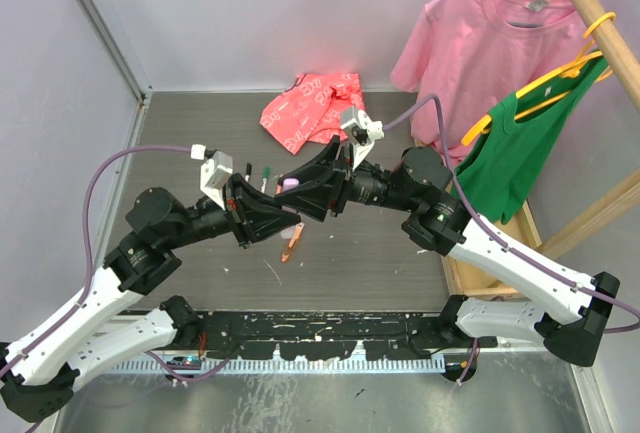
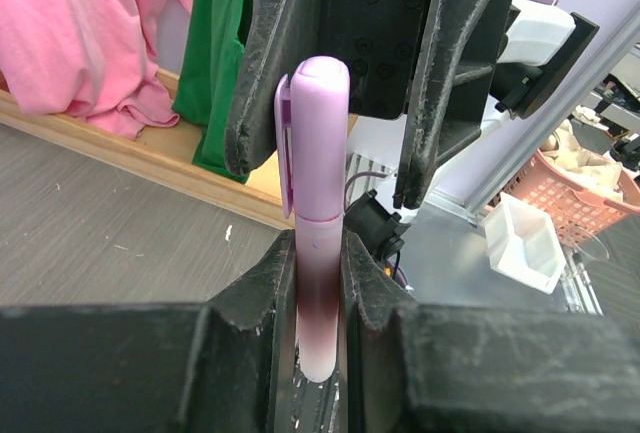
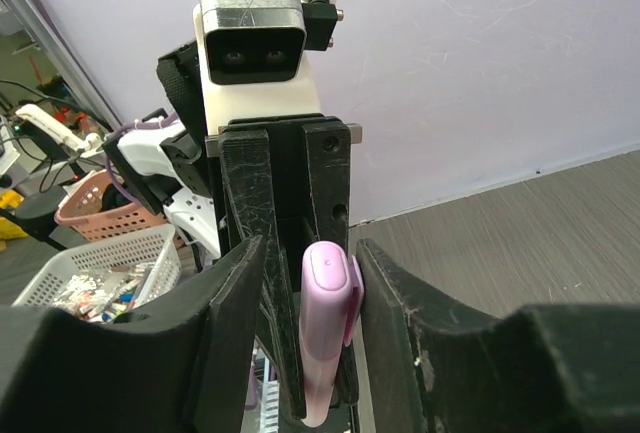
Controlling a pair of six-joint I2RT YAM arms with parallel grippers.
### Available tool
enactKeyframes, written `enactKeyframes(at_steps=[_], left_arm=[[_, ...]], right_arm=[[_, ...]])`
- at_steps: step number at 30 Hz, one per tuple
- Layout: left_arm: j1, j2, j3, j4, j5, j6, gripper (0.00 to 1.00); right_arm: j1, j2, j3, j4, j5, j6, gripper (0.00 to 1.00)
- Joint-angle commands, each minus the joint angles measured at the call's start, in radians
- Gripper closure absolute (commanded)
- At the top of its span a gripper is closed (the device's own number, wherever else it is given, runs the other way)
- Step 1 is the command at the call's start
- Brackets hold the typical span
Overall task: Insert the pens into the pen caps
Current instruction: Press the pen cap onto the pen.
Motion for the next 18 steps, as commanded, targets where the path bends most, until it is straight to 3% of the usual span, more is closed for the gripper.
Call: enactKeyframes(at_steps=[1, 13, 18], left_arm=[[0.007, -0.003, 0.049, 0.057, 0.02, -0.008, 1.0], [0.006, -0.002, 0.049, 0.05, 0.026, -0.008, 1.0], [0.006, 0.001, 0.049, 0.049, 0.03, -0.008, 1.0]], right_arm=[[0.006, -0.011, 0.049, 0.067, -0.001, 0.009, 0.54], [0.005, -0.015, 0.041, 0.08, 0.005, 0.016, 0.6], [0.006, -0.023, 0.036, 0.085, 0.017, 0.017, 0.52]])
